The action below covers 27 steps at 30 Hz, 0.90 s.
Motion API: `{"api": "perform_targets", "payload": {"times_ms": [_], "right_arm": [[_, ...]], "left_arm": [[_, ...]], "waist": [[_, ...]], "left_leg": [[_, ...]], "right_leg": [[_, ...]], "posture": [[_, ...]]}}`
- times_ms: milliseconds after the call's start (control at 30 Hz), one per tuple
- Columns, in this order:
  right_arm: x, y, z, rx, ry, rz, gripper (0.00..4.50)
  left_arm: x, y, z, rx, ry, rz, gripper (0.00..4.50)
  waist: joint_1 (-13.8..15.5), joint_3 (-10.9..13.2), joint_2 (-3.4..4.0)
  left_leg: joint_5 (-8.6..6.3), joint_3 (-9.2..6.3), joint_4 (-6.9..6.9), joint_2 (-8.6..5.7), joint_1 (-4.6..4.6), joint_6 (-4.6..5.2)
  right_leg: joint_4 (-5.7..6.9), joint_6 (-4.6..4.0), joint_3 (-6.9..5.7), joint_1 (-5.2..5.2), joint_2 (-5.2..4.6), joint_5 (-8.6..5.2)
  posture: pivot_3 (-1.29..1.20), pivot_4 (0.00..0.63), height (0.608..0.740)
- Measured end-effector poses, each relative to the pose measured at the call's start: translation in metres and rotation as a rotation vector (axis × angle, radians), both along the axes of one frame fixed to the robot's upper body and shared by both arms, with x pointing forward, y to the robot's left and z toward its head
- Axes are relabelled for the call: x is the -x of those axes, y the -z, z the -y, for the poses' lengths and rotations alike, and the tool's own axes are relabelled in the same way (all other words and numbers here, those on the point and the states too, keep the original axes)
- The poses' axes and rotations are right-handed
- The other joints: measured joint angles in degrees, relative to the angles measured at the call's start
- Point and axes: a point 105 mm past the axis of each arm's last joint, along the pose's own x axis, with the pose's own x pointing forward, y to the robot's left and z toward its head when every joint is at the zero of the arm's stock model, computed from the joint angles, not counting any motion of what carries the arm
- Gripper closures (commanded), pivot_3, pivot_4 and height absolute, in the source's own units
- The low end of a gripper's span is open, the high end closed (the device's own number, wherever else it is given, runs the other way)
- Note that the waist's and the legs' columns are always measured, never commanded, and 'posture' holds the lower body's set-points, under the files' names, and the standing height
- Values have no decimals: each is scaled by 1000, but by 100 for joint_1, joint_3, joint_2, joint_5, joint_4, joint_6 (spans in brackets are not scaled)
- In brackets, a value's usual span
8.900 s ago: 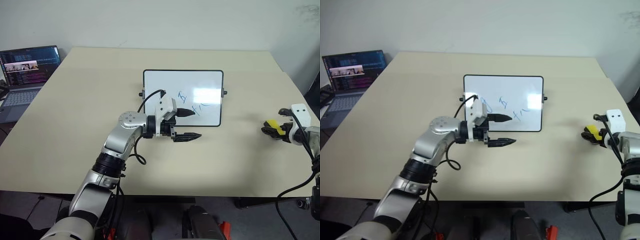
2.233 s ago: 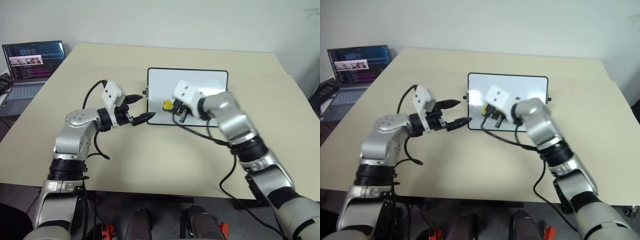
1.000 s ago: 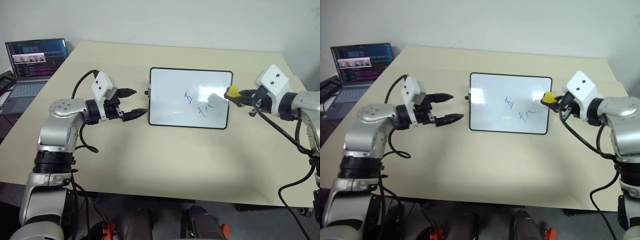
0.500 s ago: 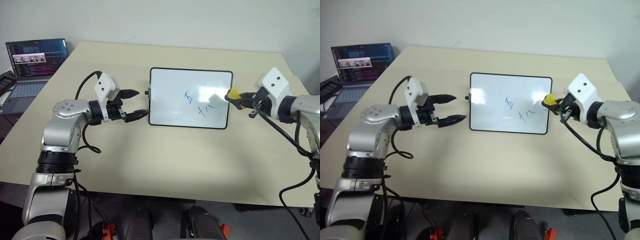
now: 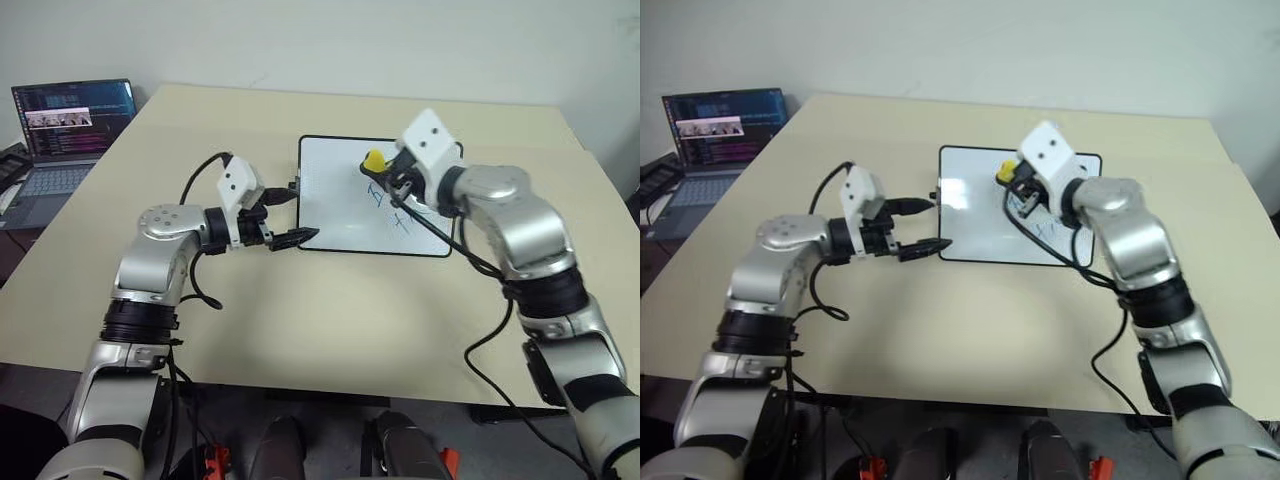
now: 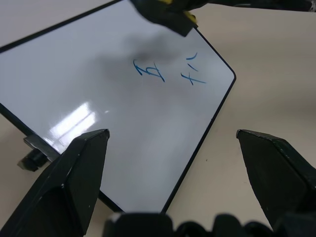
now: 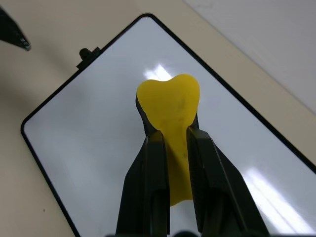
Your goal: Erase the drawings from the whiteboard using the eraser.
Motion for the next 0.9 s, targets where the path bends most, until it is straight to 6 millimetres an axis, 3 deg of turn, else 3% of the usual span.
{"api": "perform_targets", "payload": {"times_ms": [233,467,667,900], "right_arm": [[-29,23,13,170,117,-1,4293],[-37,24,2,258,90,48,4293],[-34,37,-16,339,9,50,4295],[-25,50,-22,379,-69,4,4295]], "left_arm": [[2,0,3,2,8,3,0],[4,4,1,3,1,-7,0],[7,3,1,5,-2,-9,0],[7,4,1,4,-8,-9,0]], "waist": [[19,0,0],[-26,0,0],[-125,0,0],[-133,0,0]], "left_leg": [[0,0,0,0,1,0],[0,-3,37,1,4,1],[-1,-9,60,1,4,1],[-1,-16,61,1,4,1]], "right_leg": [[4,-1,0,-1,1,0],[42,0,2,0,6,0],[49,6,2,9,8,4],[52,6,0,9,10,5]], "posture": [[0,150,740],[0,150,740],[0,150,740],[0,150,740]]}}
